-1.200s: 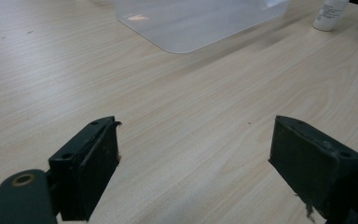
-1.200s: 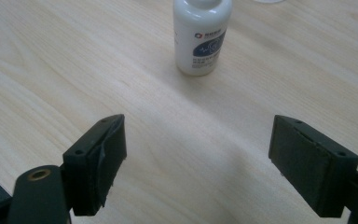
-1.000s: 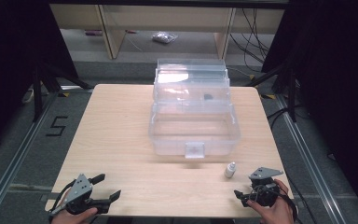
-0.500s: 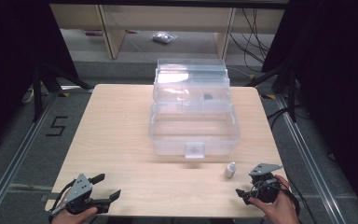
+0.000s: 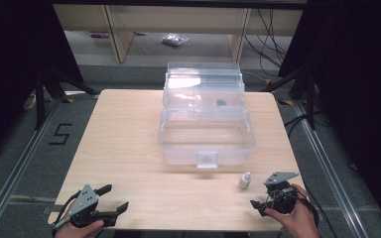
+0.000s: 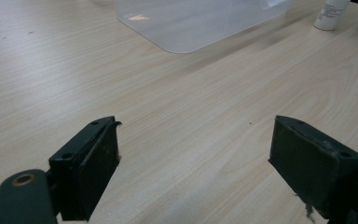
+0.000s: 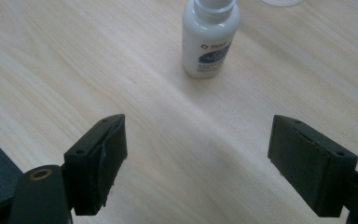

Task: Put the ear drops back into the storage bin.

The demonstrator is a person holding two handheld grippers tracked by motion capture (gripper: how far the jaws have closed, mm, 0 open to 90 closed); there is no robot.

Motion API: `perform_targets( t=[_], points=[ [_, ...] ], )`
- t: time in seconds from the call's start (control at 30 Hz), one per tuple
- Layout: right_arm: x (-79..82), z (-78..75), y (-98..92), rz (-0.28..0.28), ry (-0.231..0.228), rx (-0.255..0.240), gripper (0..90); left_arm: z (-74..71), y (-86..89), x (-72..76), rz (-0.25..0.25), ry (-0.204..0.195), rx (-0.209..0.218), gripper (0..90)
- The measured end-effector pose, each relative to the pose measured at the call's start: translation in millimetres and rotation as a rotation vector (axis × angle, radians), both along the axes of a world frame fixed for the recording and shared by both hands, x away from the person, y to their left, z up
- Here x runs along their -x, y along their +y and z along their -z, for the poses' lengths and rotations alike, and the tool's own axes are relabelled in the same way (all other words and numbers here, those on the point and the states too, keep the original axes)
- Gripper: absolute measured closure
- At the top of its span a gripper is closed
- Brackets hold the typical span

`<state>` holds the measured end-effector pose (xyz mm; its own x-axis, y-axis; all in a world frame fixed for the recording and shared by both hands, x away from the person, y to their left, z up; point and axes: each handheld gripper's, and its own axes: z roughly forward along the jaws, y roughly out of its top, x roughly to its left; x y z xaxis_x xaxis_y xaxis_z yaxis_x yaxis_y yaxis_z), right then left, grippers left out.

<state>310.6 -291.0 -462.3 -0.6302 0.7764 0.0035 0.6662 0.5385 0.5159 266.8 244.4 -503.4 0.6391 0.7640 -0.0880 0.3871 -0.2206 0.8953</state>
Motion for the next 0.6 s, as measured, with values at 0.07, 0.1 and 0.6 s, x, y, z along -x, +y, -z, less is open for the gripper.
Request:
perform_targets(
  t=[0.07,0.1,0.6],
  points=[
    [-0.8,-1.2,2.0,0.004,0.011,0.002,20.4,0.0,0.4,-0.1,-0.003,0.000,-0.003,14.9],
    [-1.5,-2.0,2.4,-0.010,0.029,0.007,20.4,0.0,0.5,0.0,-0.001,0.000,-0.004,14.9],
    [-21.9,-7.7,16.9,-0.043,0.075,0.049,22.8,0.0,1.1,-0.1,0.000,0.000,-0.010,15.0]
  ],
)
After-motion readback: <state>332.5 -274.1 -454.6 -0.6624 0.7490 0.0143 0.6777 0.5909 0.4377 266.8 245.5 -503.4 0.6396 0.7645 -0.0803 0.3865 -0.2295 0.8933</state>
